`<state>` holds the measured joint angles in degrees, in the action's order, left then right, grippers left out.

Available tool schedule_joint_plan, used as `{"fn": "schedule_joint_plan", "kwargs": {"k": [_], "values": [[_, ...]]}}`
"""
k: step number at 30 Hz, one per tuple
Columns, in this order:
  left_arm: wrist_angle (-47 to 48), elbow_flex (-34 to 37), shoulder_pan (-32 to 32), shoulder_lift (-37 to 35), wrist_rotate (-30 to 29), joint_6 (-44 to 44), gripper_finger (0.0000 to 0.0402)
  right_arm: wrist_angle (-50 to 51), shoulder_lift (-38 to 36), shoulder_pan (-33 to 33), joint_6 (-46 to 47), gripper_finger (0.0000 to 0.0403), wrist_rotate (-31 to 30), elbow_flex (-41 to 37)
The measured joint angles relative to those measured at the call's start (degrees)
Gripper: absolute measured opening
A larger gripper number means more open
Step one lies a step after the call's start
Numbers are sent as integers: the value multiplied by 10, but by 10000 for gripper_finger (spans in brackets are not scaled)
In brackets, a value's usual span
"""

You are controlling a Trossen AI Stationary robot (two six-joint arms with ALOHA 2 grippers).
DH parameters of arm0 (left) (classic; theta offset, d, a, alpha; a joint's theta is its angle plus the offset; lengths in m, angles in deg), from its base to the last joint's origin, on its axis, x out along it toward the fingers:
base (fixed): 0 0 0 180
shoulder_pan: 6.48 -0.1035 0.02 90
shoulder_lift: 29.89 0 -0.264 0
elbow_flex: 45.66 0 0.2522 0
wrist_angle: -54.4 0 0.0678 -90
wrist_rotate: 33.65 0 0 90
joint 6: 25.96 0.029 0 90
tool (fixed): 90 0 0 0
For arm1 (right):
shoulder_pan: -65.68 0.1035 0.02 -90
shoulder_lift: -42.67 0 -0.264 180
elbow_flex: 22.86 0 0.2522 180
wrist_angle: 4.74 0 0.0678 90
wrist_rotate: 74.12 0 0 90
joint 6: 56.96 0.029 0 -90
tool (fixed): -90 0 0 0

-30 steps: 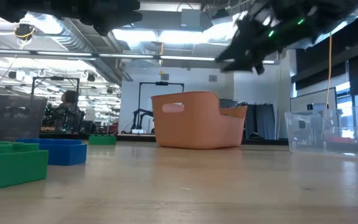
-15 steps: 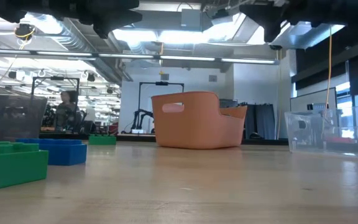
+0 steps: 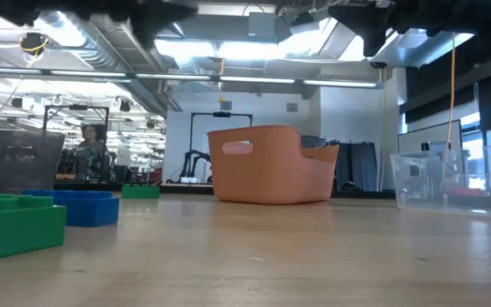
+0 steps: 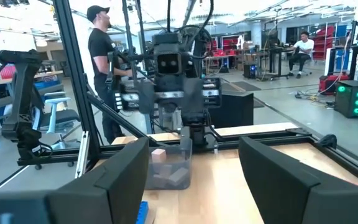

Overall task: Sort & place blocks by color
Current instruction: Put the left blue game piece into the orange bin

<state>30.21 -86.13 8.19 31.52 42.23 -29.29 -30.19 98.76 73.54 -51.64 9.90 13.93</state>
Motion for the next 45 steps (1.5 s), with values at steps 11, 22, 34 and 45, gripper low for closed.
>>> {"fn": "schedule_joint_plan", "kwargs": {"k": [11, 22, 34, 45], "values": [[401, -240, 99, 127, 2, -26, 197, 3, 0, 0, 2, 250, 0, 0], [687, -348, 130, 262, 31, -235, 197, 7, 0, 0, 5, 250, 0, 0], [691, -345, 119, 366, 52, -230, 197, 5, 0, 0, 5, 250, 0, 0], [690, -345, 131, 366, 42, -201, 197, 15, 0, 0, 6, 250, 0, 0]]}}
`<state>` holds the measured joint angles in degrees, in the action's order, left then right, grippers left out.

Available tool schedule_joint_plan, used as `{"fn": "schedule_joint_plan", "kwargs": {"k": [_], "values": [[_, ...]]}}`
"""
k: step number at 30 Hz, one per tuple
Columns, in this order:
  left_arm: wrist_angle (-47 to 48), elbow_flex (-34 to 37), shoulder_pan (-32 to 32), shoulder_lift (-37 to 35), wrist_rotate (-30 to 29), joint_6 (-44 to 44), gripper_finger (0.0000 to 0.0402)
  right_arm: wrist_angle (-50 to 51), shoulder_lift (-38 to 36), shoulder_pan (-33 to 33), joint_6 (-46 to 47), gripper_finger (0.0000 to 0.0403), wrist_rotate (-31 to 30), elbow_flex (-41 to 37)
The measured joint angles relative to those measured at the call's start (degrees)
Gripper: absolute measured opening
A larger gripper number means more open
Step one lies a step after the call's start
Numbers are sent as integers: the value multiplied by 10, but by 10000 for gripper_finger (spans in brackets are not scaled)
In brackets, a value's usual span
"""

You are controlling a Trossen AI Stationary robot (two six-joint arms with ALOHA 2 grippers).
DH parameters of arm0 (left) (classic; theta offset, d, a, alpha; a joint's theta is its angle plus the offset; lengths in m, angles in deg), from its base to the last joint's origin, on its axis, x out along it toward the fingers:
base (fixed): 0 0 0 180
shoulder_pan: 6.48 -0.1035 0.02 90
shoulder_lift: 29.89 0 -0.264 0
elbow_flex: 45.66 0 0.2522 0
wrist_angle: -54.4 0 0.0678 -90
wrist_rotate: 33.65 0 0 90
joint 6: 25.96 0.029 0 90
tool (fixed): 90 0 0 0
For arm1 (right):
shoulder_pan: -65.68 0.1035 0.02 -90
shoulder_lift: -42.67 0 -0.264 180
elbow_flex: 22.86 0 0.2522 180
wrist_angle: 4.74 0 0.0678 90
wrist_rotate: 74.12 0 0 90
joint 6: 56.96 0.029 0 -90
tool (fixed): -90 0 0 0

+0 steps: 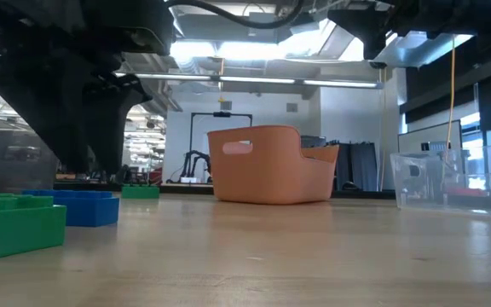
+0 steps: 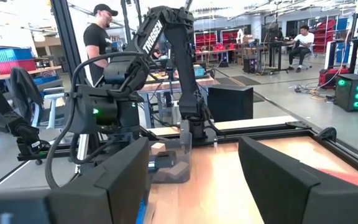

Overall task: Sort & place blocks by color
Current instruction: Put the left blue game piece into the orange bin

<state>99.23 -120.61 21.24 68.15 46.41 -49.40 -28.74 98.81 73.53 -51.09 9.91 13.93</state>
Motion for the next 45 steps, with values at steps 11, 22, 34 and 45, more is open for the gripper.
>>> {"fn": "schedule_joint_plan", "kwargs": {"k": [11, 22, 34, 45], "values": [[-1, 0, 1, 4, -15, 1, 197, 1, 0, 0, 0, 250, 0, 0], [2, 1, 4, 54, 5, 16, 197, 5, 0, 0, -1, 250, 0, 0], [-1, -1, 5, 68, 0, 16, 197, 8, 0, 0, -1, 250, 0, 0], [29, 3, -4, 40, -41, 82, 117, 8, 0, 0, -1, 250, 0, 0]]}}
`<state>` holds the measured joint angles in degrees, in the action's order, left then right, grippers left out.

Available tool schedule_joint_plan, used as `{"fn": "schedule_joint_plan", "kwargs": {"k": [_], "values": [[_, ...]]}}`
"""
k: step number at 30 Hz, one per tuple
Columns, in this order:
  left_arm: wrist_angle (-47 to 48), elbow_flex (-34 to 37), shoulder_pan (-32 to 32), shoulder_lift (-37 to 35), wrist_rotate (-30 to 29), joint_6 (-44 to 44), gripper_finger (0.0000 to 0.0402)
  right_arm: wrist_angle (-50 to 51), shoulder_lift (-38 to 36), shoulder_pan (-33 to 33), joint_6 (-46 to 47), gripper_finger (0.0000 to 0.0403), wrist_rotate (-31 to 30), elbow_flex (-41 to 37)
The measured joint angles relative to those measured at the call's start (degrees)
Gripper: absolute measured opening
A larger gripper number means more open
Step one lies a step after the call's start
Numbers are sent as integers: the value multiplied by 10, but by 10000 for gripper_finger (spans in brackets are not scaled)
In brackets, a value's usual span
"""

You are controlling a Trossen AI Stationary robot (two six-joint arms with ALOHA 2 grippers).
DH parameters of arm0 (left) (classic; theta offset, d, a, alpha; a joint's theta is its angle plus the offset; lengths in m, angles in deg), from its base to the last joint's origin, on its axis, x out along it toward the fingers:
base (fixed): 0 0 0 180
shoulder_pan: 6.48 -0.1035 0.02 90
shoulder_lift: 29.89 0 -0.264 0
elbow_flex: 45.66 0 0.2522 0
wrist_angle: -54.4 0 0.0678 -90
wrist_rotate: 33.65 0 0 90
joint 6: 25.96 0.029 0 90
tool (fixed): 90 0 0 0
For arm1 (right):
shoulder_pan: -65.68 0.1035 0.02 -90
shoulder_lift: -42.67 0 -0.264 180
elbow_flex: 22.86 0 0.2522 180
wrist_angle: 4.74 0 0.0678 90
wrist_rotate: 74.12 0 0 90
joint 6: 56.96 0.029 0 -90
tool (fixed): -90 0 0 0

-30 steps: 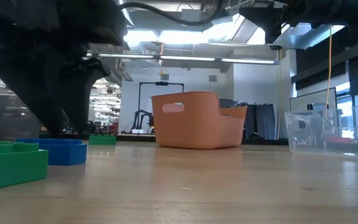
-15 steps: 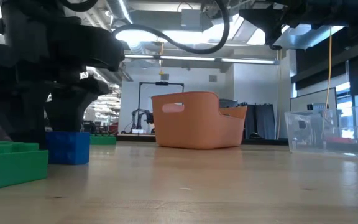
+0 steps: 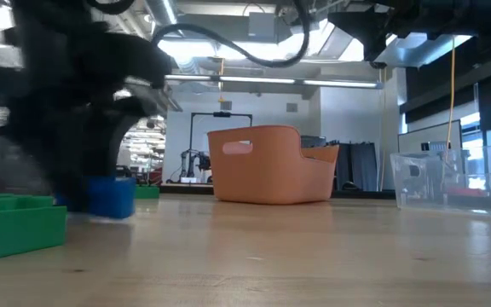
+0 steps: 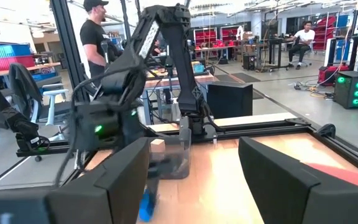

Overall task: Sort & place blocks by color
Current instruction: Put the left blue game piece into the orange bin

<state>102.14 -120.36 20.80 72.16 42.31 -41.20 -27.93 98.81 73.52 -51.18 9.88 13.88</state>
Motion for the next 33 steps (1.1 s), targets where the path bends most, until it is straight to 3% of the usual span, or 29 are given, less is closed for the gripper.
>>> {"fn": "schedule_joint_plan", "kwargs": {"k": [2, 8, 13, 17, 22, 26, 33], "values": [[6, -1, -9, -23, -18, 7, 82, 0, 0, 0, 0, 250, 0, 0], [-5, -1, -42, -104, -107, 64, 79, 0, 0, 0, 1, 250, 0, 0], [-133, 25, -72, -180, -171, 149, 79, 2, 0, 0, 0, 250, 0, 0], [-359, 100, -103, -235, -164, 231, 79, 4, 0, 0, 0, 250, 0, 0], [-656, 212, -144, -254, -95, 277, 79, 10, 0, 0, 0, 250, 0, 0], [-718, 258, -173, -253, -82, 245, 79, 13, 0, 0, -15, 250, 0, 0], [-719, 280, -208, -251, -79, 194, 79, 13, 0, 0, -32, 250, 0, 0]]}}
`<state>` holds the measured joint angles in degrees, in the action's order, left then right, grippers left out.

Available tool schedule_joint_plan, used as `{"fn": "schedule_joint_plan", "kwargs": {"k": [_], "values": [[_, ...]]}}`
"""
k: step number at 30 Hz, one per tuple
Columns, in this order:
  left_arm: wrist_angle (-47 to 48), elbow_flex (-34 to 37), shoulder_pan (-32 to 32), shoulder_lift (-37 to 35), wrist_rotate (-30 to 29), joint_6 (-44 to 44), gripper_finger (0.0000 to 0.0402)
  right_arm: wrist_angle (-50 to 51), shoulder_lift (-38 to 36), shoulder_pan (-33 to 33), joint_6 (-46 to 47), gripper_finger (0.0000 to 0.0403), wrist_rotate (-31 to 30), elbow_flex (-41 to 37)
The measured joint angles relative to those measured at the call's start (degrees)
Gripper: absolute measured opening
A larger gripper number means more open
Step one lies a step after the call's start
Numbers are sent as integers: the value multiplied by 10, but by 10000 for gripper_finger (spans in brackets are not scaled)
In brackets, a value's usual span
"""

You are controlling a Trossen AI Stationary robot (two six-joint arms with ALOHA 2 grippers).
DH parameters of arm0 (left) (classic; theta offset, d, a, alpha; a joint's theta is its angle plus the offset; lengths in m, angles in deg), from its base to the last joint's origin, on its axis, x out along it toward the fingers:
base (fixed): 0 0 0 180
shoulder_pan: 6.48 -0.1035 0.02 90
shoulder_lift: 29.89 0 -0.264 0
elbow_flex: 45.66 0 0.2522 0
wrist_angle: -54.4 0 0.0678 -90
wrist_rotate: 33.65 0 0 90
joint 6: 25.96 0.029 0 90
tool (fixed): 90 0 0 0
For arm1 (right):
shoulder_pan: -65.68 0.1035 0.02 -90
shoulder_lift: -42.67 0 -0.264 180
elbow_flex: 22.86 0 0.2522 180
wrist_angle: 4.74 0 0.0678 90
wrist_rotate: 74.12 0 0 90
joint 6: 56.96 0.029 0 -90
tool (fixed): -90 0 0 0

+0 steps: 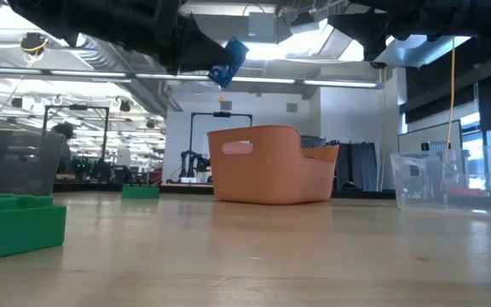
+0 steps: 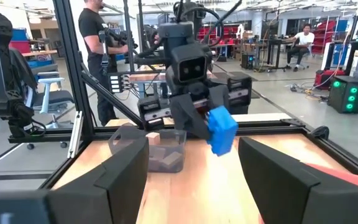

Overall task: Sort & place blocks by color
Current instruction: Put the left blue game piece into the orange bin

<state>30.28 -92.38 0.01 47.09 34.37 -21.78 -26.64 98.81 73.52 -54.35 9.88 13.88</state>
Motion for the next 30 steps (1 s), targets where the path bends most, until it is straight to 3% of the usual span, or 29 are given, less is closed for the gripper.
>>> {"fn": "schedule_joint_plan", "kwargs": {"k": [9, 22, 30], "values": [[-5, 11, 1, 3, 36, -41, 79, 4, 0, 0, 1, 250, -16, 0], [-20, 11, 17, 1, 37, -27, 79, 4, 0, 0, 1, 250, -25, 0], [63, 10, 17, -77, 27, -7, 79, 10, 0, 0, 0, 250, -25, 0]]}}
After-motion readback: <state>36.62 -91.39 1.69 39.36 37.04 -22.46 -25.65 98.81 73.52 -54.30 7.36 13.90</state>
